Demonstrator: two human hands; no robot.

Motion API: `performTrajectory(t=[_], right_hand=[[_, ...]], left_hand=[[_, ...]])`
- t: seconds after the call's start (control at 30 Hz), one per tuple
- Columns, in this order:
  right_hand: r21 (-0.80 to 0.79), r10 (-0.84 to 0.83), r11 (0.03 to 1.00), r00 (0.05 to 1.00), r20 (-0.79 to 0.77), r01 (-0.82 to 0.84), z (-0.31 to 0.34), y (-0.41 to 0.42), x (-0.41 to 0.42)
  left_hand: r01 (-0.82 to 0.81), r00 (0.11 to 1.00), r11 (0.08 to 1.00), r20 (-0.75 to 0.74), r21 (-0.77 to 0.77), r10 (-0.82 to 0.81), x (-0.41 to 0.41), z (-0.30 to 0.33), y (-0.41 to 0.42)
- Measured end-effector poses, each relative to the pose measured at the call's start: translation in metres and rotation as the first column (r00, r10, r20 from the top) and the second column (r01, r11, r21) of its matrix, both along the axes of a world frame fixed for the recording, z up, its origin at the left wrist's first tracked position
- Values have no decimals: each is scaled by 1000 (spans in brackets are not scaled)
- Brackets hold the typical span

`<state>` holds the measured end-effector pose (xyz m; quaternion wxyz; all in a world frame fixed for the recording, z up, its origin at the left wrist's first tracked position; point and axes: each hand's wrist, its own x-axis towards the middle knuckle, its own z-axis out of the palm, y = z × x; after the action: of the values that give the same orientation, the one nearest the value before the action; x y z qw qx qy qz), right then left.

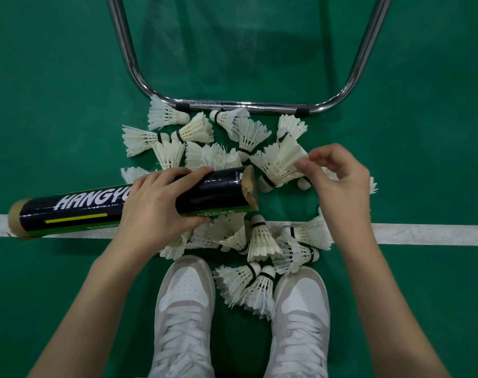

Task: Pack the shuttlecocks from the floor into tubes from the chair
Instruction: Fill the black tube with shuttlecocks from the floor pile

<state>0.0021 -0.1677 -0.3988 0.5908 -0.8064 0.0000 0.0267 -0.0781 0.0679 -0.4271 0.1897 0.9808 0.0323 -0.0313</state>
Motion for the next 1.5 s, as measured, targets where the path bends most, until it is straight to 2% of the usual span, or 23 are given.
performTrajectory(t=[0.1, 0.47, 0.6, 0.77, 0.9, 1.03, 1.17, 1.3, 1.5], right_hand=[[146, 25, 989, 997, -75, -13, 3, 9, -10], [364, 34, 929, 964, -263, 67, -2, 30, -42], [321, 57, 946, 962, -268, 34, -4, 32, -50], [94, 67, 994, 970, -232, -46, -6, 37, -60], [34, 81, 997, 979, -188, -75, -3, 43, -64], [75, 64, 996, 983, -171, -52, -2, 42, -62], [165, 60, 986, 971, -230, -22, -4, 40, -59], [265, 186, 957, 948, -259, -115, -7, 38, -58], [264, 237, 949, 941, -243, -171, -6, 34, -57]], left_hand=[[-1, 1000, 1000, -2, -11, 1, 1, 5, -4], [-19, 1000, 999, -17, -34, 19, 3, 10, -9], [-15, 1000, 1000, -7, -16, 14, 3, 10, -13], [-6, 1000, 1000, 24, -6, 6, 2, 10, -16], [21, 999, 1000, 50, -6, -21, 2, 11, -22], [33, 998, 999, 49, -12, -33, 2, 13, -24], [45, 997, 999, 62, 2, -45, 1, 12, -25], [59, 994, 998, 87, 25, -61, 0, 12, -25], [61, 994, 998, 88, 30, -64, 0, 10, -25]])
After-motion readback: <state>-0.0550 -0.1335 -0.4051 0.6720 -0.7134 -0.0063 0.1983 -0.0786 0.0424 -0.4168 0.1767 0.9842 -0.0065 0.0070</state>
